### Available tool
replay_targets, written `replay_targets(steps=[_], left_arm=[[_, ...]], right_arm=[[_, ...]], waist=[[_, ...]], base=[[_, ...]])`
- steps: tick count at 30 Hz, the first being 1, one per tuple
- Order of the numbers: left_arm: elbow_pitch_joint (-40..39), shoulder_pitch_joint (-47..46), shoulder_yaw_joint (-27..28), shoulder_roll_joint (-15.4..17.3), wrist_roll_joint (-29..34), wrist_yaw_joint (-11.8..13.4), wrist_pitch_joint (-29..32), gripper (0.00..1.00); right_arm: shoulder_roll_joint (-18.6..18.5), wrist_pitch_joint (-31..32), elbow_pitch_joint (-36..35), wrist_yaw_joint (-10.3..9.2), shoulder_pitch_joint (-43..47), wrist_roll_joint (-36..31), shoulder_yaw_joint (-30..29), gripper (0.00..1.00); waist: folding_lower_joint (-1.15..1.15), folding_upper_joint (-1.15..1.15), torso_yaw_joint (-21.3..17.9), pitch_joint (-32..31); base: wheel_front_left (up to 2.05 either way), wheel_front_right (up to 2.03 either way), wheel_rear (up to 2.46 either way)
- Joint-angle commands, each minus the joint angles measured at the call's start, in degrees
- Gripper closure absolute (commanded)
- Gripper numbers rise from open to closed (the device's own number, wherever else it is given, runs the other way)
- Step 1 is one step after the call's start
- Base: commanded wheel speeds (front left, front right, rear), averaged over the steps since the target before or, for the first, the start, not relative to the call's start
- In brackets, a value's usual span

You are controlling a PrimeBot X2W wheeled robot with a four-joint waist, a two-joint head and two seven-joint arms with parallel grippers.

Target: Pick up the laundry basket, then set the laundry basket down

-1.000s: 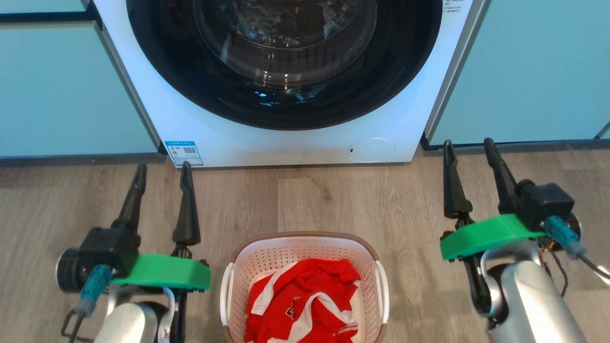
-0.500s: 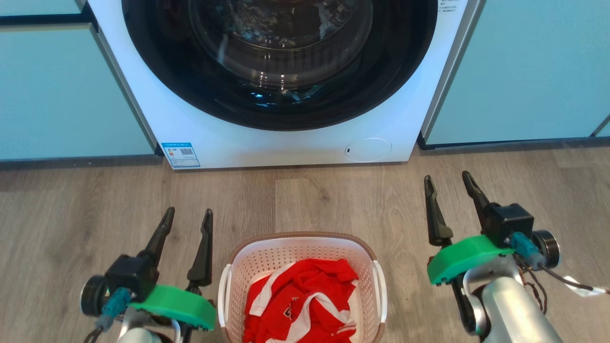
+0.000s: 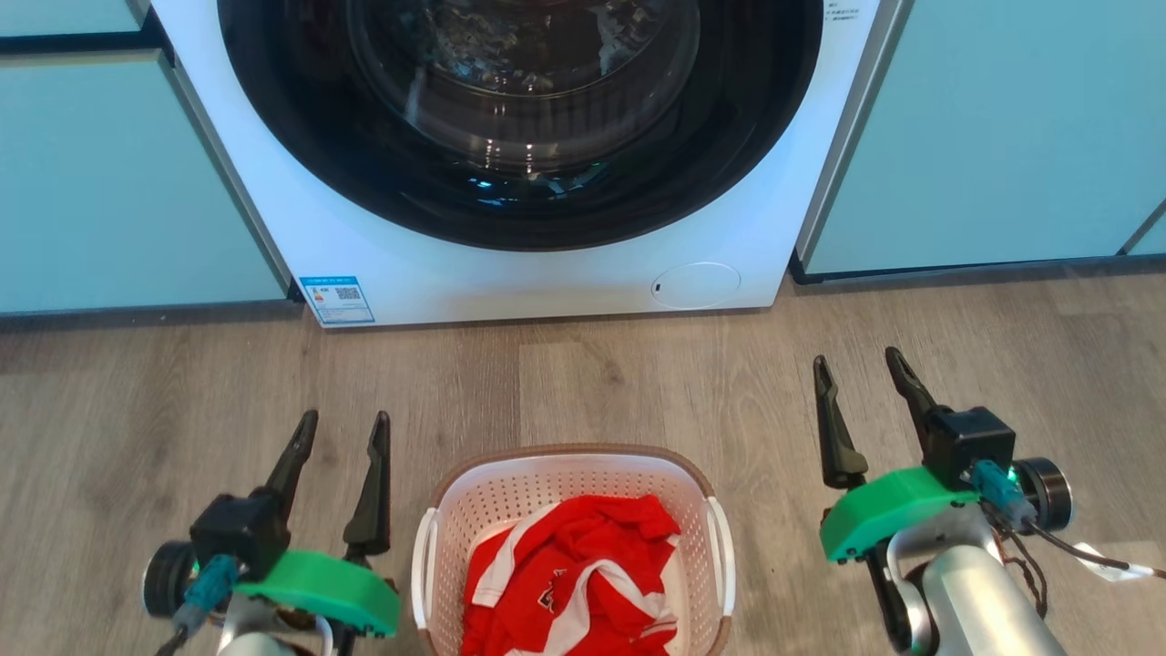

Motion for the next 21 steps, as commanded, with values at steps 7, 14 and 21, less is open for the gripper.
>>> replay_targets(steps=[7, 14, 21], left_arm=[[-0.08, -2.20, 1.97, -0.24, -1.58, -0.30, -0.55, 0.00], [-0.28, -2.35, 2.17, -0.25, -1.95, -0.35, -0.55, 0.00], [-0.29, -2.34, 2.26, -0.25, -2.09, -0.37, -0.55, 0.00]], right_arm=[[-0.44, -0.77, -1.15, 0.35, -1.37, -0.15, 1.03, 0.00], [-0.44, -0.77, -0.77, 0.35, -1.48, -0.15, 1.15, 0.00], [-0.44, -0.77, -0.48, 0.35, -1.67, -0.04, 1.21, 0.00]], waist=[[0.00, 0.00, 0.03, 0.01], [0.00, 0.00, 0.02, -0.08], [0.00, 0.00, -0.17, 0.04]], base=[[0.00, 0.00, 0.00], [0.00, 0.00, 0.00], [0.00, 0.00, 0.00]])
